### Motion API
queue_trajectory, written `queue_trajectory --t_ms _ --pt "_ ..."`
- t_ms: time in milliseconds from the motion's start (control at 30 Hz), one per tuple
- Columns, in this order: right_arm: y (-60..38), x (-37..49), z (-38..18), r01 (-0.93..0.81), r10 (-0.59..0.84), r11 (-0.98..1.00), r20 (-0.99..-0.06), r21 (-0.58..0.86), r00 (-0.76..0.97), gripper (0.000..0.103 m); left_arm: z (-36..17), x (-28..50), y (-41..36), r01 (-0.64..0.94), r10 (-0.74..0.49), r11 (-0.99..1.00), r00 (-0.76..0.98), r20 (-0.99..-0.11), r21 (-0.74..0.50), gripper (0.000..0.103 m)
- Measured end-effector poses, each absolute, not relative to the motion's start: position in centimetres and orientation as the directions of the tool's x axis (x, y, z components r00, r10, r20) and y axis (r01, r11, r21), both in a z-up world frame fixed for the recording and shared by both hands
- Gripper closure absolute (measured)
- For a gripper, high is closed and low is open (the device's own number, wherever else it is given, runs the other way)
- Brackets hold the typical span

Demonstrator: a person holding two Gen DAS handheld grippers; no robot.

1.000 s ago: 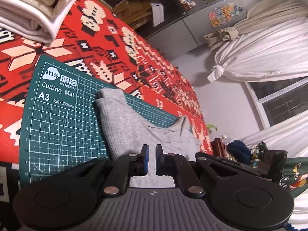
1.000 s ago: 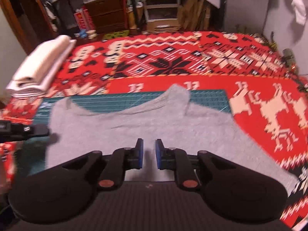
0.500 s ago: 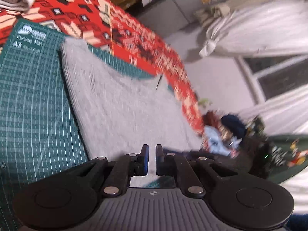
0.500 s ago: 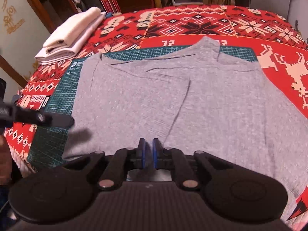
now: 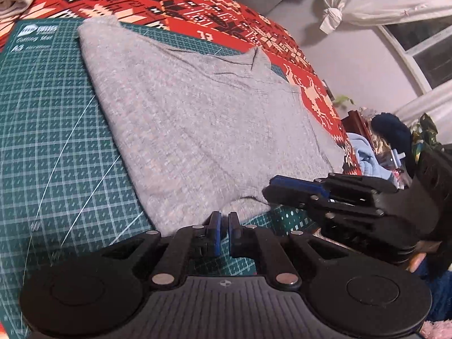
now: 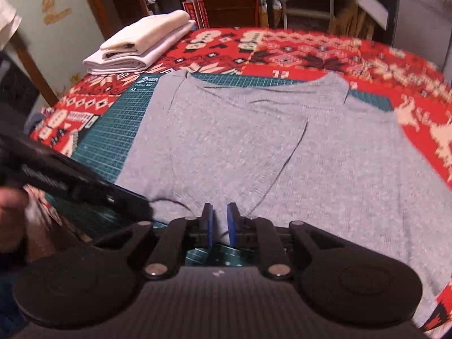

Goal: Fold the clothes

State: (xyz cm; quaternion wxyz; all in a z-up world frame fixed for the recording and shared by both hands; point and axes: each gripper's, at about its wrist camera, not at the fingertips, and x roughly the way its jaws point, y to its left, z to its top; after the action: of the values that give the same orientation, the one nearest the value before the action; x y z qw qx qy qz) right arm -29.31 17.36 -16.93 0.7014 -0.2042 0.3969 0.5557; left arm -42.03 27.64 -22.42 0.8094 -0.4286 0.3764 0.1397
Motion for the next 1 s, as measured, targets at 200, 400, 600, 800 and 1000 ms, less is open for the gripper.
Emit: queue_trajectory --t_ms 200,400,600,800,1000 --pt "16.0 -29.8 -16.3 -0.951 0.636 0.269 -0.770 0.151 0.057 0.089 -20.2 -44.6 27.6 -0.533 -0.008 0.581 0.752 -0.659 -0.615 0.098" --pt "16.6 -29.1 -15.8 -0.946 0.648 0.280 -0.759 0.164 0.060 0.087 -22.3 -45.0 28.6 -0.608 -0.019 0.535 0.686 -0.727 -0.587 0.098" --pt "16.0 -28.3 -16.0 -0.932 0.642 0.312 -0.764 0.185 0.063 0.085 -22.4 -44.9 27.7 -0.609 -0.042 0.549 0.664 -0.747 -0.572 0.098" --pt "15.1 -27.2 -15.0 -0.920 0.659 0.363 -0.739 0.151 0.139 0.046 -19.6 -44.4 26.2 -0.598 0.064 0.615 0.688 -0.723 -0.515 0.080" --pt "15.5 -25.7 -14.9 -0.891 0.650 0.447 -0.714 0.080 0.262 0.012 -18.5 -41.4 25.7 -0.673 0.239 0.663 0.605 -0.759 -0.328 0.041"
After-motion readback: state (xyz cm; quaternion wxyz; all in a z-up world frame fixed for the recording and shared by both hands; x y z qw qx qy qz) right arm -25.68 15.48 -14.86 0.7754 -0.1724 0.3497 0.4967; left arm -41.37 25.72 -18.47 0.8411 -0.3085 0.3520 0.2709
